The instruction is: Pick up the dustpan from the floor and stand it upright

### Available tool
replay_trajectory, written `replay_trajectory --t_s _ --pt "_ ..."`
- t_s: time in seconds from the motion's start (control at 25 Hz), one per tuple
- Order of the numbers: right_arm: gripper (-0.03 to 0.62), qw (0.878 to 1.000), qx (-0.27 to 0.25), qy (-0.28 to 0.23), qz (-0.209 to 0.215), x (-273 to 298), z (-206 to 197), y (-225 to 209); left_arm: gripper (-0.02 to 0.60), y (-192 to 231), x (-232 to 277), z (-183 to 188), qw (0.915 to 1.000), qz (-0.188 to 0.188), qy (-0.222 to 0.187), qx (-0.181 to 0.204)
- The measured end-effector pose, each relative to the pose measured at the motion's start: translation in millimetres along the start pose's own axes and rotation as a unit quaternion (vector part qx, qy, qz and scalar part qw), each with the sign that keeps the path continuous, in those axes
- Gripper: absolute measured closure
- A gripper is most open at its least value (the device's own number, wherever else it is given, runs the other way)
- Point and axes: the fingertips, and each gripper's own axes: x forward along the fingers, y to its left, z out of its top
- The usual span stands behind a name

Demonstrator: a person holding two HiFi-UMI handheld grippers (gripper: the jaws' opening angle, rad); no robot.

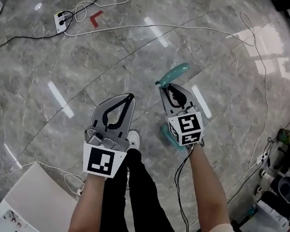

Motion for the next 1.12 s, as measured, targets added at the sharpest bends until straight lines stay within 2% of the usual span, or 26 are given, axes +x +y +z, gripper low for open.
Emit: replay_trajectory --t_s 0.08,0.16,0.28,0.48,0.68,0.8,1.04,1.08,1.12 --pt "0.497 0.999 0.007 -0.019 -0.03 -31.1 0.7 -18.6 0.571 -24.4 7.3 15.9 0.9997 -0.02 -0.006 0.014" --pt "0.497 0.998 0.005 -0.031 -0.054 -67.0 -3.6 -32.3 0.571 -55.8 7.3 25.6 0.9988 -0.045 0.004 0.022" --pt "0.5 0.997 0.007 -0.045 -0.069 -122.7 -17.1 -43.4 0.571 -106.4 4.3 35.6 0.9968 -0.074 0.012 0.026" --pt "0.5 0.991 0.046 -0.078 -0.099 -204.8 -43.8 -78.8 0.571 -189.3 12.4 53.1 0.9949 -0.093 0.018 0.034" --pt "0.499 0.987 0.083 -0.1 -0.099 -265.6 -69.7 -105.6 0.571 -267.9 16.9 76.2 0.995 -0.081 0.027 0.051" --pt "0.499 0.989 0.067 -0.097 -0.086 -293.8 -85.1 -115.2 0.571 -309.3 16.9 86.3 0.9957 -0.073 0.035 0.045" --pt "0.499 0.994 0.045 -0.079 -0.053 -329.0 -91.7 -125.9 0.571 -354.8 23.0 114.4 0.9932 -0.073 0.032 0.084" --pt "0.499 0.995 0.045 -0.07 -0.057 -338.9 -90.9 -130.9 0.571 -357.3 24.1 125.5 0.9945 -0.067 0.03 0.074" --pt "0.499 0.995 0.047 -0.055 -0.065 -351.7 -92.2 -136.6 0.571 -358.1 24.2 140.4 0.9976 -0.053 0.02 0.04"
